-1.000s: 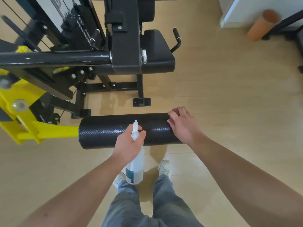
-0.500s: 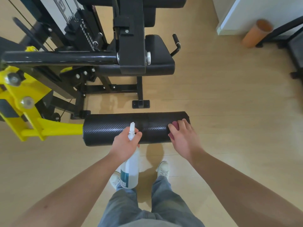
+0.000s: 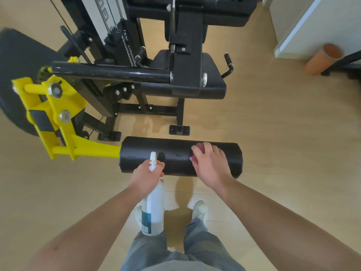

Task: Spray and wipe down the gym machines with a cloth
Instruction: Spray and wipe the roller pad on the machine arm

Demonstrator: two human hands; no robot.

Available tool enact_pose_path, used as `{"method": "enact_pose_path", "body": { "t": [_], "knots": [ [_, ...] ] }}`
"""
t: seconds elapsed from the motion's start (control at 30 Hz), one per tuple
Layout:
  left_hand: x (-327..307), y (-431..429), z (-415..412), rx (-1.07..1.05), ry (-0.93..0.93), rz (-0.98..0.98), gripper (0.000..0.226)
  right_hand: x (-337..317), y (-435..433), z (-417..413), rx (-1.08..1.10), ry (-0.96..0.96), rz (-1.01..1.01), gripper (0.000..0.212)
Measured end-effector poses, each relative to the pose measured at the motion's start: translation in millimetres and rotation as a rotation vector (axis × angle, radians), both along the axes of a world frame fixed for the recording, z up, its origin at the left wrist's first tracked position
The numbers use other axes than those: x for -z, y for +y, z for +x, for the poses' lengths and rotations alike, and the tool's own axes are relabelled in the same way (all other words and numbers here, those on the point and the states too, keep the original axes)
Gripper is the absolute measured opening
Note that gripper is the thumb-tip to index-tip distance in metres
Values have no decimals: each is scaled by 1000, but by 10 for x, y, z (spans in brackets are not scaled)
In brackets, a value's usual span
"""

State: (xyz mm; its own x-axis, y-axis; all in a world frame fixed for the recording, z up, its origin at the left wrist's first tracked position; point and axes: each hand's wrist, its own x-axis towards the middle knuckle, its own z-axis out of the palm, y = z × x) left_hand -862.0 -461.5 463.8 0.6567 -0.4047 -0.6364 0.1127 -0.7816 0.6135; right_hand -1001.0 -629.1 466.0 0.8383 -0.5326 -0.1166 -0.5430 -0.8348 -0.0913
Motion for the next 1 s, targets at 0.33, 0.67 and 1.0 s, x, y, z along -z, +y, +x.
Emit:
{"method": "enact_pose_path", "body": {
  "t": [0.33,0.67,1.0],
  "knots": [
    [-94,409,401,-108,-13,85,39,7,213,572,-56,23,54,37],
    [-163,450,407,-13,85,110,43,22,275,566,15,40,146,38],
    [-225,90,85,85,150,100,42,-23,-14,96,166,77,166,39]
  ]
}}
